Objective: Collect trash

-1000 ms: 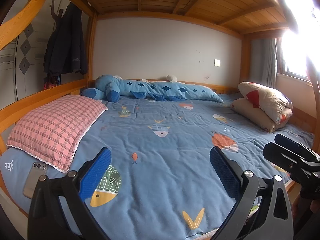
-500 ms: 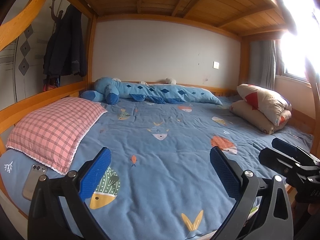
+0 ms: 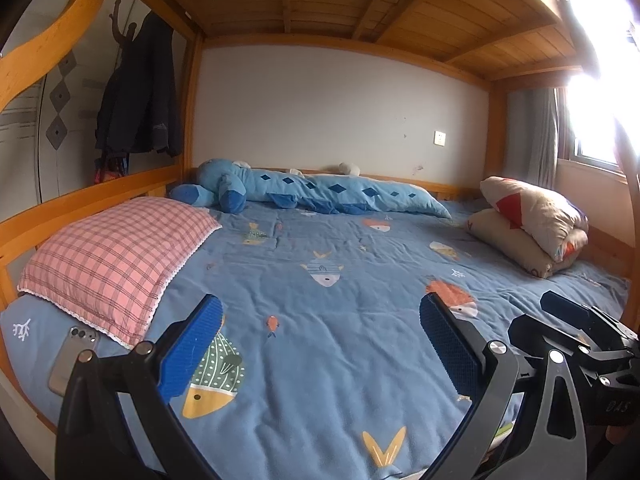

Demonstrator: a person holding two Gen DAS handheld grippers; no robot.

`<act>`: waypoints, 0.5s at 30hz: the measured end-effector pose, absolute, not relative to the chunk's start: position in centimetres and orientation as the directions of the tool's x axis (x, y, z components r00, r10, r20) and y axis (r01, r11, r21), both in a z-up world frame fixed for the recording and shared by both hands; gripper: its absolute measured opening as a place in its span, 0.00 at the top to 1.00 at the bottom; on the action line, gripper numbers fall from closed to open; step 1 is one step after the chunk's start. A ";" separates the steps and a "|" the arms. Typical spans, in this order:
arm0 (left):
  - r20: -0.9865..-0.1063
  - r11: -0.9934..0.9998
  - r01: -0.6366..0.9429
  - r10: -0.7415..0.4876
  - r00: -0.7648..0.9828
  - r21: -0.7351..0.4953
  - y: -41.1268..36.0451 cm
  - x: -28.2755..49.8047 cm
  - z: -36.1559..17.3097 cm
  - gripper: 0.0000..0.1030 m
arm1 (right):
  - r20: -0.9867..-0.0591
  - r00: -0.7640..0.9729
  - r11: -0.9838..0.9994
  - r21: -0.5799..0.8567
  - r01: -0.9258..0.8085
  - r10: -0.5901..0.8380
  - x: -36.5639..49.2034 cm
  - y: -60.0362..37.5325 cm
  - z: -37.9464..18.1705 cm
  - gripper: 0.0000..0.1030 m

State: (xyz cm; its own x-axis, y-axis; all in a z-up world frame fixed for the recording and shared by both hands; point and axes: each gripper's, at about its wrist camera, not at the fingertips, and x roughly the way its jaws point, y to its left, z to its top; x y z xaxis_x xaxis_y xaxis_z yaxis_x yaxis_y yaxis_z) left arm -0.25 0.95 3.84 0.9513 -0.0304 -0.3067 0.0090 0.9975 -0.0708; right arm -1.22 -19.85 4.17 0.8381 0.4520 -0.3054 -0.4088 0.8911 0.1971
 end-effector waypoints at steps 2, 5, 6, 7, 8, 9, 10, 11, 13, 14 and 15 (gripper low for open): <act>-0.291 0.997 0.007 -0.029 0.956 -0.077 1.1 -0.4 3.8 0.04 | -0.309 0.836 0.891 0.200 -0.408 0.452 -1.1 -19.9 4.1 0.08; -0.270 0.997 0.011 -0.030 0.962 -0.073 1.2 -0.6 3.9 0.04 | -0.313 0.837 0.892 0.201 -0.404 0.449 -1.1 -19.9 4.0 0.08; -0.267 0.998 0.010 -0.026 0.963 -0.061 1.1 -0.6 3.9 0.04 | -0.317 0.836 0.893 0.201 -0.403 0.449 -1.0 -19.9 3.9 0.08; -0.269 0.999 0.001 -0.015 0.963 -0.051 1.0 -0.5 4.0 0.04 | -0.320 0.835 0.893 0.202 -0.401 0.447 -0.9 -19.9 3.9 0.08; -0.271 0.999 -0.005 -0.006 0.963 -0.041 0.9 -0.5 4.0 0.04 | -0.322 0.835 0.894 0.205 -0.399 0.446 -0.9 -19.9 3.8 0.08; -0.269 0.999 -0.004 -0.005 0.963 -0.032 0.8 -0.5 4.0 0.04 | -0.321 0.834 0.893 0.207 -0.400 0.448 -0.9 -19.9 3.8 0.08; -0.272 1.000 -0.005 -0.002 0.962 -0.026 0.7 -0.5 4.0 0.04 | -0.320 0.834 0.892 0.209 -0.401 0.449 -0.9 -19.9 3.8 0.08; -0.281 1.000 -0.021 0.014 0.960 -0.022 0.6 -0.4 4.0 0.04 | -0.320 0.835 0.893 0.208 -0.399 0.448 -0.8 -19.9 3.8 0.08; -0.294 0.999 -0.038 0.031 0.955 -0.019 0.5 -0.2 4.0 0.04 | -0.321 0.835 0.893 0.207 -0.399 0.447 -0.8 -19.9 3.8 0.08; -0.298 0.999 -0.047 0.039 0.954 -0.018 0.6 0.0 4.0 0.04 | -0.322 0.835 0.894 0.207 -0.398 0.446 -0.8 -19.9 3.8 0.08; -0.301 0.998 -0.054 0.047 0.953 -0.014 0.6 0.0 3.9 0.04 | -0.322 0.835 0.894 0.207 -0.397 0.446 -0.8 -20.0 3.9 0.08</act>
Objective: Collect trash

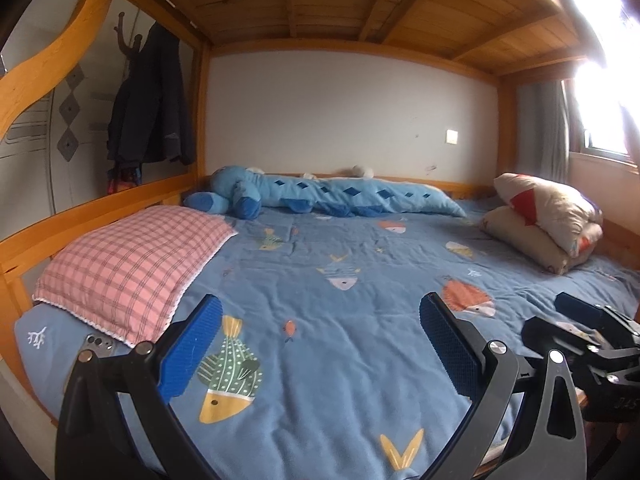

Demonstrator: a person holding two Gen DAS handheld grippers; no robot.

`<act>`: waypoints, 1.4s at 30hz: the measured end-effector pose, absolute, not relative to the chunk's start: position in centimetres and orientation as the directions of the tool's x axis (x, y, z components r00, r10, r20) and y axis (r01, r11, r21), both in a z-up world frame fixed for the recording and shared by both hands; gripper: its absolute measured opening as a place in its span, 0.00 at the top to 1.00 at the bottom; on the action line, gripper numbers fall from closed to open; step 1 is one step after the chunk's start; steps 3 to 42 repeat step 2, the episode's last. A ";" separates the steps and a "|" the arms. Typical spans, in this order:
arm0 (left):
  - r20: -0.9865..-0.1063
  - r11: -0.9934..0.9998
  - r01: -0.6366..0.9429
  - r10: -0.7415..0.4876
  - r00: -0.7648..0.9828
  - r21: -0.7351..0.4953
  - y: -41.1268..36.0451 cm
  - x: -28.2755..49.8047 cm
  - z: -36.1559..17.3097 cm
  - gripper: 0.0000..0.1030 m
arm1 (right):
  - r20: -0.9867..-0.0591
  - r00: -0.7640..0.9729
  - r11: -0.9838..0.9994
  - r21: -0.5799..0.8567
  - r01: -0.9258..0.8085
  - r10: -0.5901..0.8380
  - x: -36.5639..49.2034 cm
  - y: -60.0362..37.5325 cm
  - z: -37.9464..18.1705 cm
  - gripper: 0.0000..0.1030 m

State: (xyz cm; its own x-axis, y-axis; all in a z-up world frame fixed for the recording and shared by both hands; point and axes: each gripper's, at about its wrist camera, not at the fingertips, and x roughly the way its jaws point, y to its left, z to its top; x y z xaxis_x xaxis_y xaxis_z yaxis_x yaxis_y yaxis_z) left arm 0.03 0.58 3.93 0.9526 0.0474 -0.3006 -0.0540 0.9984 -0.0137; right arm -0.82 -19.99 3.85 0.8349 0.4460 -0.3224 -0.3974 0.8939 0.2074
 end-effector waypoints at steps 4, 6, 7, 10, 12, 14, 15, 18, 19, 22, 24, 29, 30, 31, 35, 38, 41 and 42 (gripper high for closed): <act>-0.306 0.998 -0.058 0.052 0.951 -0.008 0.6 0.1 3.8 0.04 | -0.322 0.836 0.895 0.205 -0.396 0.444 -0.8 -20.0 3.9 0.08; -0.306 0.998 -0.058 0.052 0.951 -0.008 0.6 0.1 3.8 0.04 | -0.322 0.836 0.895 0.205 -0.396 0.444 -0.8 -20.0 3.9 0.08; -0.306 0.998 -0.058 0.052 0.951 -0.008 0.6 0.1 3.8 0.04 | -0.322 0.836 0.895 0.205 -0.396 0.444 -0.8 -20.0 3.9 0.08; -0.306 0.998 -0.058 0.052 0.951 -0.008 0.6 0.1 3.8 0.04 | -0.322 0.836 0.895 0.205 -0.396 0.444 -0.8 -20.0 3.9 0.08; -0.306 0.998 -0.058 0.052 0.951 -0.008 0.6 0.1 3.8 0.04 | -0.322 0.836 0.895 0.205 -0.396 0.444 -0.8 -20.0 3.9 0.08; -0.306 0.998 -0.058 0.052 0.951 -0.008 0.6 0.1 3.8 0.04 | -0.322 0.836 0.895 0.205 -0.396 0.444 -0.8 -20.0 3.9 0.08; -0.306 0.998 -0.058 0.052 0.951 -0.008 0.6 0.1 3.8 0.04 | -0.322 0.836 0.895 0.205 -0.396 0.444 -0.8 -20.0 3.9 0.08; -0.306 0.998 -0.058 0.052 0.951 -0.008 0.6 0.1 3.8 0.04 | -0.322 0.836 0.895 0.205 -0.396 0.444 -0.8 -20.0 3.9 0.08; -0.306 0.998 -0.058 0.052 0.951 -0.008 0.6 0.1 3.8 0.04 | -0.322 0.836 0.895 0.205 -0.396 0.444 -0.8 -20.0 3.9 0.08; -0.306 0.998 -0.058 0.052 0.951 -0.008 0.6 0.1 3.8 0.04 | -0.322 0.836 0.895 0.205 -0.396 0.444 -0.8 -20.0 3.9 0.08; -0.306 0.998 -0.058 0.052 0.951 -0.008 0.6 0.1 3.8 0.04 | -0.322 0.836 0.895 0.205 -0.396 0.444 -0.8 -20.0 3.9 0.08; -0.306 0.998 -0.058 0.052 0.951 -0.008 0.6 0.1 3.8 0.04 | -0.322 0.836 0.895 0.205 -0.396 0.444 -0.8 -20.0 3.9 0.08; -0.306 0.998 -0.058 0.052 0.951 -0.008 0.6 0.1 3.8 0.04 | -0.322 0.836 0.895 0.205 -0.396 0.444 -0.8 -20.0 3.9 0.08; -0.306 0.998 -0.058 0.052 0.951 -0.008 0.6 0.1 3.8 0.04 | -0.322 0.836 0.895 0.205 -0.396 0.444 -0.8 -20.0 3.9 0.08; -0.306 0.998 -0.058 0.052 0.951 -0.008 0.6 0.1 3.8 0.04 | -0.322 0.836 0.895 0.205 -0.396 0.444 -0.8 -20.0 3.9 0.08; -0.306 0.998 -0.058 0.052 0.951 -0.008 0.6 0.1 3.8 0.04 | -0.322 0.836 0.895 0.205 -0.396 0.444 -0.8 -20.0 3.9 0.08; -0.306 0.998 -0.058 0.052 0.951 -0.008 0.6 0.1 3.8 0.04 | -0.322 0.836 0.895 0.205 -0.396 0.444 -0.8 -20.0 3.9 0.08; -0.306 0.998 -0.058 0.052 0.951 -0.008 0.6 0.1 3.8 0.04 | -0.322 0.836 0.895 0.205 -0.396 0.444 -0.8 -20.0 3.9 0.08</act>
